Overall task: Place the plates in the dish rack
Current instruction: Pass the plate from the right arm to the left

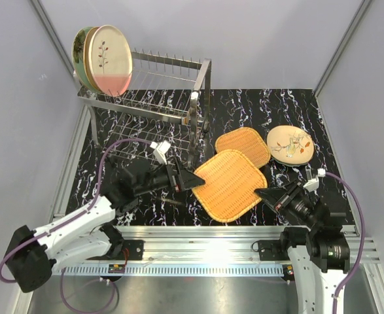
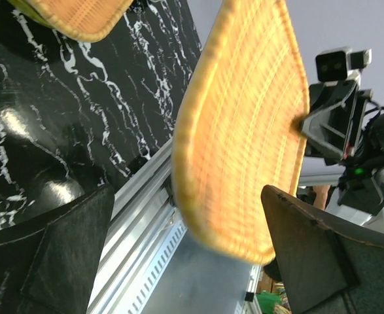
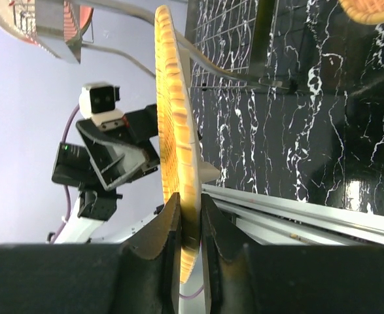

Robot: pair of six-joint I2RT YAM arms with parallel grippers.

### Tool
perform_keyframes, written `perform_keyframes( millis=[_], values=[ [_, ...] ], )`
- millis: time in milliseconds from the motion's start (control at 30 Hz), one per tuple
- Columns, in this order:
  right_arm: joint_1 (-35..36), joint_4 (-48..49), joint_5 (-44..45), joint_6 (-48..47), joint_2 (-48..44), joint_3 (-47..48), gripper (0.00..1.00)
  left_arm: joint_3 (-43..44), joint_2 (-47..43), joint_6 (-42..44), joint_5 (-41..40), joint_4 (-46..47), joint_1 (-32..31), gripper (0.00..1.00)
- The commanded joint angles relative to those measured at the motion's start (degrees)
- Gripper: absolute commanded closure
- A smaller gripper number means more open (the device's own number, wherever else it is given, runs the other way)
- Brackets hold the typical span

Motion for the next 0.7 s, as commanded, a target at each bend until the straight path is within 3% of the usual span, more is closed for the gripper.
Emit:
perform_keyframes(
  millis=[0, 67, 100, 300, 333, 433, 600, 667],
  values=[
    [0.1, 6.9, -5.6, 1.7, -2.3, 0.1, 1.0, 0.3, 3.1, -3.3, -3.8, 11.1, -1.9, 0.05],
    [0.1, 6.6, -6.1, 1.6, -2.3, -0.4, 1.0, 0.2, 5.3, -4.2, -3.0, 13.5, -2.2, 0.11],
    [0.1, 6.4, -6.2, 1.2, -2.2, -0.6, 1.0, 0.1, 5.9, -5.1, -2.5, 15.8, -2.5, 0.22],
    [0.1, 7.9, -6.2, 0.0, -1.9, -3.5, 1.0, 1.4, 7.8, -4.6, -1.0, 16.7, -3.4, 0.51],
    [0.1, 9.3, -6.6, 0.0, -1.5, -4.1, 1.0, 1.3, 7.6, -4.8, -1.1, 16.4, -3.4, 0.63],
    [0.1, 10.5, -6.0, -1.4, -0.6, -5.0, 1.0, 1.3, 7.0, -4.9, -0.9, 15.9, -3.4, 0.82],
    [0.1, 11.9, -4.9, -4.7, 2.7, -4.9, 1.0, 1.7, 5.8, -4.6, -0.4, 14.5, -3.4, 1.0],
    [0.1, 12.8, -4.7, -5.0, 3.4, -5.1, 0.89, 1.9, 5.6, -4.2, -0.2, 13.2, -3.4, 1.0]
  ],
)
